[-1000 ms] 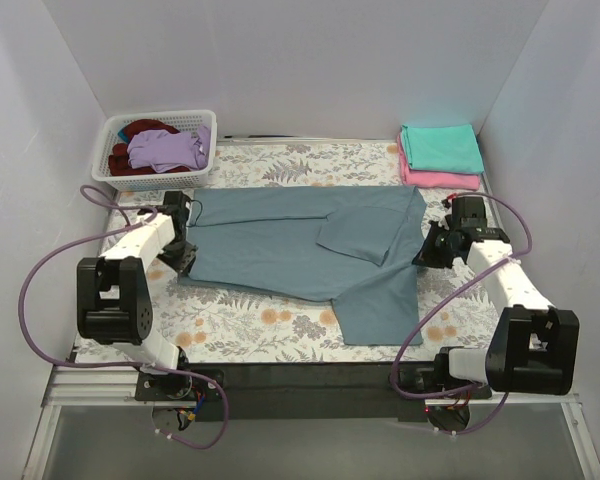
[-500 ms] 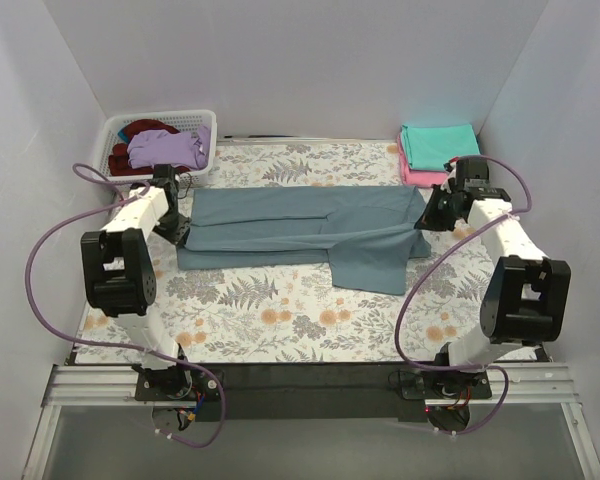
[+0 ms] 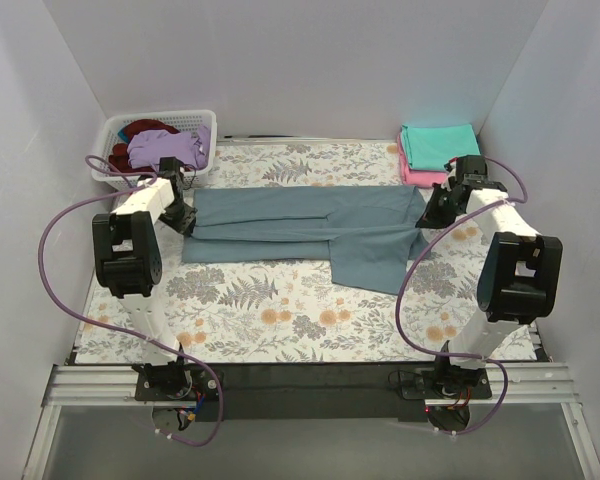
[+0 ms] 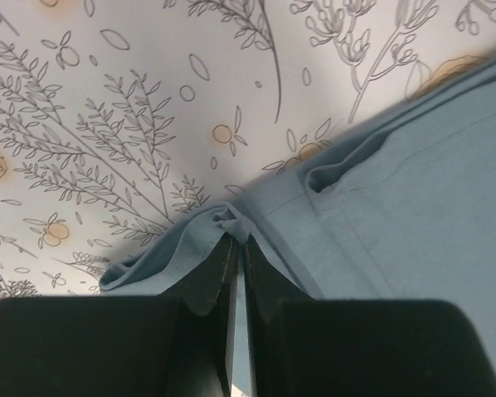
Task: Fold and stack the t-shirts
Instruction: Fold the tshirt
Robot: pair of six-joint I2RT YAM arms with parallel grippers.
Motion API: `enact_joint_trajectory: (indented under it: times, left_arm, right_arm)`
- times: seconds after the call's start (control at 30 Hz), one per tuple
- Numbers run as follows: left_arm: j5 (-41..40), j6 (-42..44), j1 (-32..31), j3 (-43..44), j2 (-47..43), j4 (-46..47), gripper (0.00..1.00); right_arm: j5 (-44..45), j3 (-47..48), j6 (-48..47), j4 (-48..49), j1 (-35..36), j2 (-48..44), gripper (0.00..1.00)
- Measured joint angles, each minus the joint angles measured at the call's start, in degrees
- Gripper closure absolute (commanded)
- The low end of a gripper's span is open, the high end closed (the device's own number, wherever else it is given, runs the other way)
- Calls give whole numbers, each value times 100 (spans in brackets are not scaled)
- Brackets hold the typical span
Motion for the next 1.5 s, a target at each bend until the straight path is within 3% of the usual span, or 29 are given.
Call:
enact_joint_trajectory:
  times: [0.3,0.43,0.6,0.63,0.67,0.77,0.8,0.87,0.93,1.03,1.33,1.5]
  left_arm:
    - [72,96,-2,2,0,254,100]
    - [68,98,-2,-109,0,400,99]
    - [39,168,-2,-396,-42,645,87]
    - [26,190,-2,-439,-92,708,85]
    - [11,219,-2,-485,-140,761,84]
    - [-66,319,0,-636,-337,940,71]
    - [-83,337,0,-697,-428,1010,60]
    - [-116,420,0,-813,-667,1067,50]
    - [-142,476,0,-894,-953,1117,41]
    - [-166,568,0,-1014,-1410,1200,39]
    - [-76,1034,-293,-2208,-2942,1558,39]
    - [177,1272,-605,-2752,-3005,1659,39]
  right_arm:
    - [-37,-79,7,140,-98,0,98]
    - [-50,-79,0,199,-101,83,93]
    - [-109,-79,-76,264,-101,223,81]
    - [-109,-79,-107,264,-101,229,77]
    - [-109,-79,-127,269,-101,229,67]
    - [-105,-79,-190,293,-98,229,48]
    - [-107,-79,-219,295,-96,223,45]
    - [-94,-79,-243,293,-83,192,41]
    - [-13,-96,-262,293,-39,87,40]
    - [236,-260,-284,291,122,-387,39]
    - [809,-1438,-315,378,1943,-1744,42]
    - [791,-2247,-160,415,2083,-1766,42]
